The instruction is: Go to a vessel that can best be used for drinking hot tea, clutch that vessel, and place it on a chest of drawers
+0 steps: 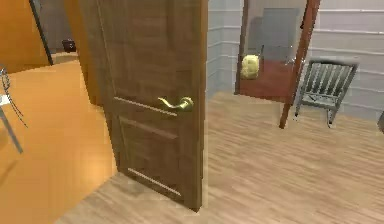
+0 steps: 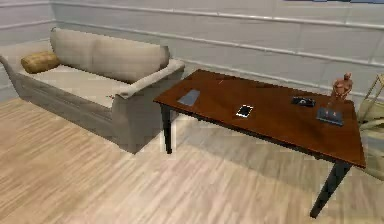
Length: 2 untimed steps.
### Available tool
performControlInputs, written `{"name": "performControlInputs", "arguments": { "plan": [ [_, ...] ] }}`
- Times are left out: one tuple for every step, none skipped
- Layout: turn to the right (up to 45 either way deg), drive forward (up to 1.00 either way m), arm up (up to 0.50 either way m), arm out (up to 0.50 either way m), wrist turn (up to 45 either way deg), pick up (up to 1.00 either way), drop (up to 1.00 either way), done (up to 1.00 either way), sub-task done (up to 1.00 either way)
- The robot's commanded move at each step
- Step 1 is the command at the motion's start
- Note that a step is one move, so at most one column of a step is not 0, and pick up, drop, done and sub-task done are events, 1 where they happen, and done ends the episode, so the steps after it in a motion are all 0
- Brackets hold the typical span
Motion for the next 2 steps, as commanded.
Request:
{"name": "performControlInputs", "arguments": {
  "plan": [
    [-36.0, 0.00, 0.00, 0.00, 0.0, 0.00, 0.00, 0.00, 0.00],
    [0.0, 1.00, 0.00, 0.00, 0.0, 0.00, 0.00, 0.00, 0.00]
  ]
}}
